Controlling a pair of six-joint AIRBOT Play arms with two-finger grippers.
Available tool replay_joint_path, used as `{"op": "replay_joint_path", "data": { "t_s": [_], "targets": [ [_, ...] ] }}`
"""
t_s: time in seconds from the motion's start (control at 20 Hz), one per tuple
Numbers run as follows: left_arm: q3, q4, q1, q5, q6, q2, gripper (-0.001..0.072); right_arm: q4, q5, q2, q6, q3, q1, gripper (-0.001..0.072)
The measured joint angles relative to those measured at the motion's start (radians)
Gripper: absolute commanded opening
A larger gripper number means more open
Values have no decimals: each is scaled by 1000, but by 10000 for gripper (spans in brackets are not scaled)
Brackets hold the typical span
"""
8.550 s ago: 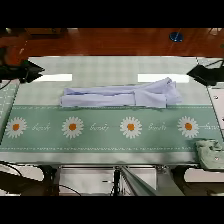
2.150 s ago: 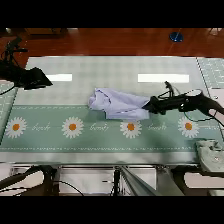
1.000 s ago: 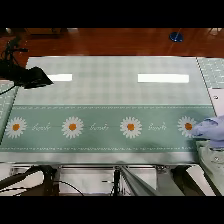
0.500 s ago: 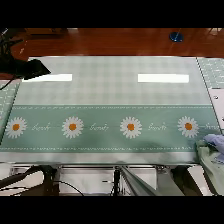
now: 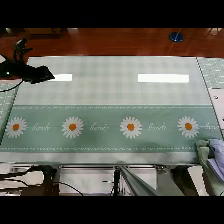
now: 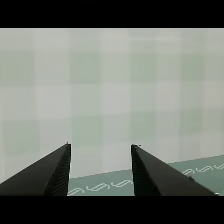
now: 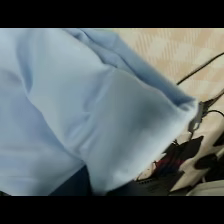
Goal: Fold the shirts.
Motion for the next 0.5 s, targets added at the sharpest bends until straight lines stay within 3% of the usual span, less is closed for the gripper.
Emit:
{"op": "replay_joint_path", "data": {
  "t_s": [0.1, 0.2, 0.25, 0.35, 0.4, 0.45, 0.5],
  "targets": [
    [0, 4, 0, 0, 1, -16, 449, -38, -22, -1, -8, -62, -15, 71],
    [0, 7, 0, 0, 3, -26, 450, -64, -53, -1, -21, -109, -36, 418],
    [0, 7, 0, 1, 3, -28, 450, -75, -72, -1, -31, -124, -45, 475],
    [0, 8, 0, 0, 3, -31, 456, -88, -123, -1, -45, -142, -56, 481],
    [0, 8, 0, 1, 8, -33, 500, -98, -153, -4, -48, -139, -59, 480],
    [0, 11, 0, 0, 20, -35, 605, -100, -185, -13, -48, -122, -58, 480],
    [0, 11, 0, 2, 30, -36, 635, -84, -221, -34, -48, -84, -44, 479]
  ]
}}
